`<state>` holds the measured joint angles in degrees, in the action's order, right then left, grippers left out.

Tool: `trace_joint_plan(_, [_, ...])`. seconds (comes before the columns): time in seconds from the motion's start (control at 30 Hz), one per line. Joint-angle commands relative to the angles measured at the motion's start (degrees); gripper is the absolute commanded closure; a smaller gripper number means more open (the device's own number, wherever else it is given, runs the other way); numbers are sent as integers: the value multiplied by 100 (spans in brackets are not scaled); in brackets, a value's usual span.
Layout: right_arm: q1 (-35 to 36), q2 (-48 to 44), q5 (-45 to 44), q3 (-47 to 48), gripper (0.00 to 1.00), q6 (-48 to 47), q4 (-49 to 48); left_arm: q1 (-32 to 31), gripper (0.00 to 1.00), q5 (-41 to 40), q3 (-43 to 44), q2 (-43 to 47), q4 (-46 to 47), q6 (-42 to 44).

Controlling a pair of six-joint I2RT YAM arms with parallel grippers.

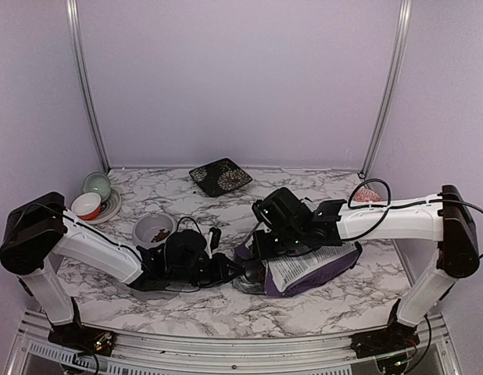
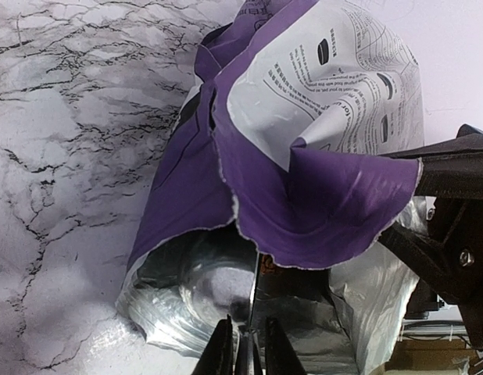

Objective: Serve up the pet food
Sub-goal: Collect the pet food from the pet food bag.

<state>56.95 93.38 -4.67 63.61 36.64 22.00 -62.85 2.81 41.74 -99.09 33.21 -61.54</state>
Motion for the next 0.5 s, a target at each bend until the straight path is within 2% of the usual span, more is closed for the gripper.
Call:
trace_joint_plan(0.0, [80,-70,27,96,100,45,169,3,100,59,60,48,159,31])
trace_joint_plan(0.47, [80,-224,-69,60,100,71,161,19,100,-181,-674,856,161,-14])
